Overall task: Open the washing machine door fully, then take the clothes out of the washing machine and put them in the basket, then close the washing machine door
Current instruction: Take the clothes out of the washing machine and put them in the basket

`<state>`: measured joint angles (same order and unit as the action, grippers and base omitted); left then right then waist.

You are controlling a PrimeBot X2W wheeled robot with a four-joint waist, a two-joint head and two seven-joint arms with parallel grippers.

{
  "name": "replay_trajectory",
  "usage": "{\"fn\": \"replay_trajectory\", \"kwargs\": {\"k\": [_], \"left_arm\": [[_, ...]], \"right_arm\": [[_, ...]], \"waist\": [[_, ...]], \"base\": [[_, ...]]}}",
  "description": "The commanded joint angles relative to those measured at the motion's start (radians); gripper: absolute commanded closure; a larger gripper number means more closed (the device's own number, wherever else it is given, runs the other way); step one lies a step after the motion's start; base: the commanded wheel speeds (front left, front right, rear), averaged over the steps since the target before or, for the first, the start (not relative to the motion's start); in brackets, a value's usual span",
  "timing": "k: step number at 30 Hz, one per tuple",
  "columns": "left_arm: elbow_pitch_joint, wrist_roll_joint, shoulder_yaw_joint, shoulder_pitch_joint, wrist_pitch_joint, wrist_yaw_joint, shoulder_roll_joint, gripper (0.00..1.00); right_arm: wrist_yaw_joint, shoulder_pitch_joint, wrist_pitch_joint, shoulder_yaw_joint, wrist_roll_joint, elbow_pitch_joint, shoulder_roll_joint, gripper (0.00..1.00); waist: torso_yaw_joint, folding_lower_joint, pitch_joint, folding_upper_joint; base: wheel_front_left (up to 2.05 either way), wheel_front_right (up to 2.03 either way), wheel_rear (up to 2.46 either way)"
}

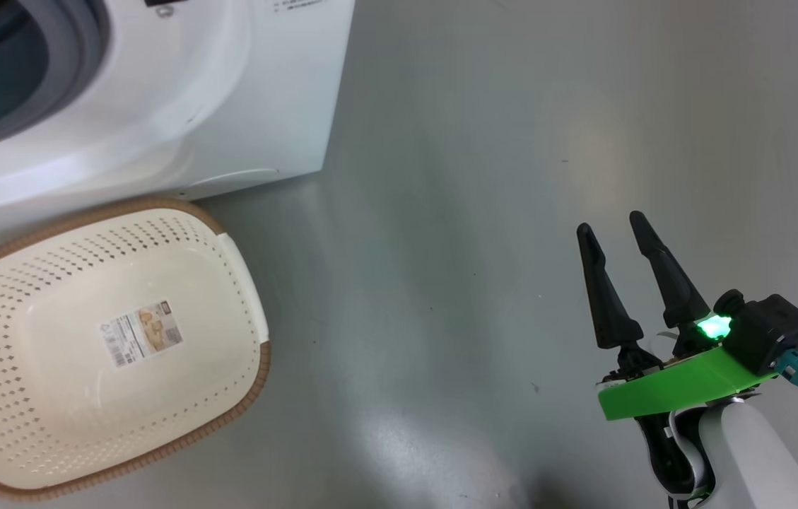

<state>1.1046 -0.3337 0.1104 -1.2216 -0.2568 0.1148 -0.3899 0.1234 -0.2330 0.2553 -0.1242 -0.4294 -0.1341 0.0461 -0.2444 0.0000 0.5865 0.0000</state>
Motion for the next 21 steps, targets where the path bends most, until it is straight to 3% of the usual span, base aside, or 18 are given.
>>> {"fn": "replay_trajectory", "kwargs": {"k": [1,7,15,21], "left_arm": [[-0.034,0.003,-0.024,0.032,-0.005,0.002,-0.042,1.00],[-0.159,-0.003,-0.082,0.134,-0.005,0.010,-0.014,1.00],[-0.369,0.003,-0.174,0.323,-0.005,0.015,0.070,1.00],[-0.578,0.012,-0.174,0.494,-0.005,0.016,0.111,1.00]], "right_arm": [[0.007,-0.002,0.006,-0.015,0.005,0.019,0.004,0.00],[0.007,0.002,0.006,-0.005,0.014,0.010,0.004,0.00],[0.007,0.021,0.006,0.013,0.034,-0.008,0.004,0.00],[0.007,0.042,0.006,0.024,0.043,-0.021,0.004,0.00]], "waist": [[0.008,0.0000,-0.010,0.0000],[0.035,0.0000,-0.052,0.0000],[0.082,0.0000,-0.123,0.0000],[0.115,0.0000,-0.174,0.0000]], "base": [[0.00,0.00,0.00],[0.00,0.00,0.00],[0.00,0.00,0.00],[0.00,0.00,0.00]]}}
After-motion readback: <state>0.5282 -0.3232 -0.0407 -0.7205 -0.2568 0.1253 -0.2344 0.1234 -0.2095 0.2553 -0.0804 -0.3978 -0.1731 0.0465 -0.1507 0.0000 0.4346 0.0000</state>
